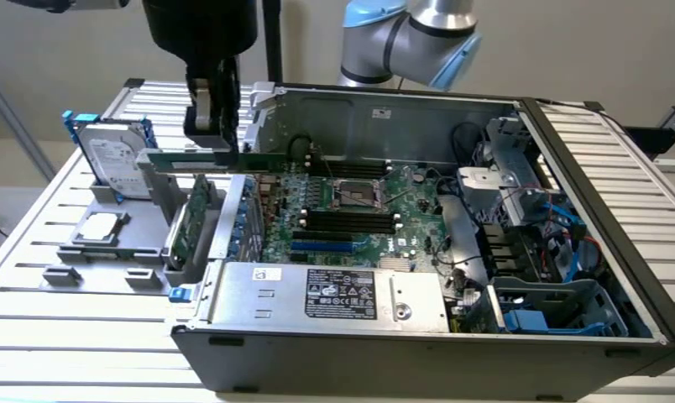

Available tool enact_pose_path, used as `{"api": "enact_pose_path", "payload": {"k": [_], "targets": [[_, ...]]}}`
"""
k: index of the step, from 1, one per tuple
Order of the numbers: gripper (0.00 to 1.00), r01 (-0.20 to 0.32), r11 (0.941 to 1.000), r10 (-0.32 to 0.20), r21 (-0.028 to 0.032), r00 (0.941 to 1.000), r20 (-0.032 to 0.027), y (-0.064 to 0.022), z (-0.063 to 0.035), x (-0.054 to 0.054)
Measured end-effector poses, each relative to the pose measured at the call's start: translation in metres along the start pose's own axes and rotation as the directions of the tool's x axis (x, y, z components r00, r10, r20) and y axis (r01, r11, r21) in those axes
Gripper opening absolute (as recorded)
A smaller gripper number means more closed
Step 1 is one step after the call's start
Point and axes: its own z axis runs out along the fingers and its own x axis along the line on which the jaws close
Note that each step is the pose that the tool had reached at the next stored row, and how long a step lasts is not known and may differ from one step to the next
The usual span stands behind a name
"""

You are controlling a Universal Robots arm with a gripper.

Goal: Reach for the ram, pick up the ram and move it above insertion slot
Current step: 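Pick up the ram and move it above insertion slot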

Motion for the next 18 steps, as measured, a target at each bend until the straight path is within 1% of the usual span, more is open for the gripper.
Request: {"api": "enact_pose_path", "payload": {"k": [10, 14, 18], "targets": [[0.13, 0.000, 1.0000, 0.000, -0.0001, 1.0000, 0.0000, -0.0456, -0.0016, 0.002], [0.13, 0.000, 1.0000, 0.000, -0.0001, 1.0000, -0.0002, -0.0625, -0.0015, -0.002], [0.13, 0.000, 1.0000, 0.000, -0.0003, 1.0000, -0.0013, -0.0761, -0.0010, -0.009]]}}
